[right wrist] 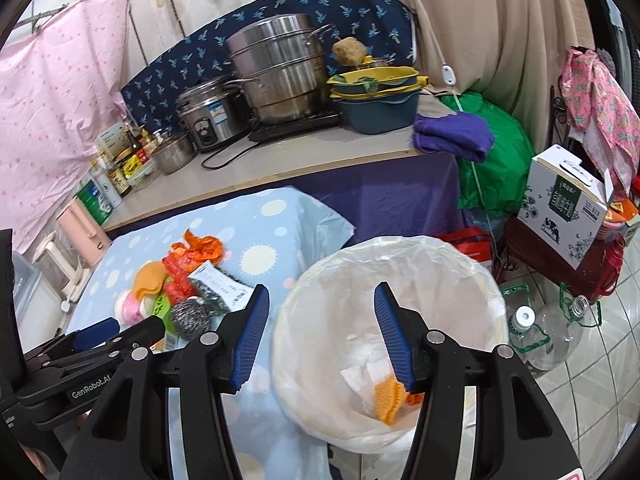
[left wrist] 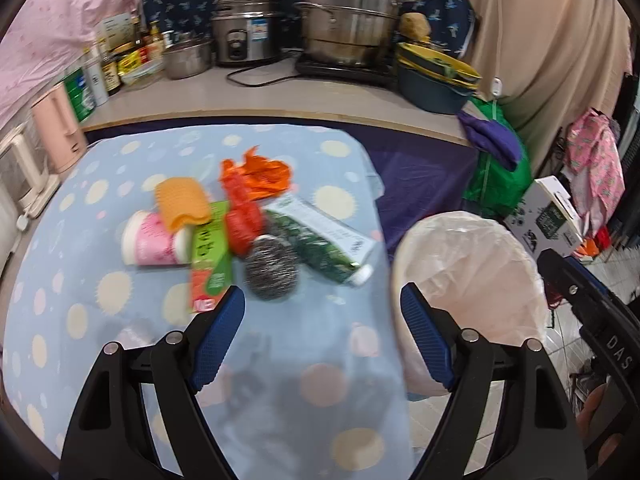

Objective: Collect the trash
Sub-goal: 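Move both grippers back to the table, left toward the clear plastic bag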

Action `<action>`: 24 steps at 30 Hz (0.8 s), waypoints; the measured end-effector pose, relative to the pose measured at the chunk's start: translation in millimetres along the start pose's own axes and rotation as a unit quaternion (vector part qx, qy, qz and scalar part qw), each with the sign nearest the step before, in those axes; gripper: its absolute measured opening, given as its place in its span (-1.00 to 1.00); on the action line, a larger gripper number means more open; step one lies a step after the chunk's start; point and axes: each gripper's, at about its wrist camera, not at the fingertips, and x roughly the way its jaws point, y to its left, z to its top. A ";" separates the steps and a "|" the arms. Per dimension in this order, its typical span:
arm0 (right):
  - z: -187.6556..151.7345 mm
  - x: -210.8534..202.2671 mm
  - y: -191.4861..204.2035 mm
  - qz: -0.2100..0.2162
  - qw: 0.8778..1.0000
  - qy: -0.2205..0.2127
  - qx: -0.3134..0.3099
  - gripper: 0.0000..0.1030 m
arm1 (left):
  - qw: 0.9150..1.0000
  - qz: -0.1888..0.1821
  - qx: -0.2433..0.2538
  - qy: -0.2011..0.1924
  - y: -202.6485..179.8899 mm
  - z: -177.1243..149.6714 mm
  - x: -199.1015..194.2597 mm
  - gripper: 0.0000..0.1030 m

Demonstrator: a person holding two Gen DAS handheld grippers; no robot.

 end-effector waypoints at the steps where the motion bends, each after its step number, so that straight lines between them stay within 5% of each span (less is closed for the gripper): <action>1: -0.4 1.4 5.4 0.003 1.000 0.002 -0.004 0.04 | 1.000 0.005 -0.006 0.001 8.2 -1.5 -0.9 0.48; 15: -26.3 31.4 78.4 0.044 0.996 0.046 -0.055 0.04 | 0.991 0.084 -0.098 0.038 127.6 -41.9 1.6 0.51; 24: -45.1 56.3 108.5 0.062 0.992 0.081 -0.069 0.04 | 0.986 0.085 -0.129 0.063 162.0 -66.6 16.6 0.51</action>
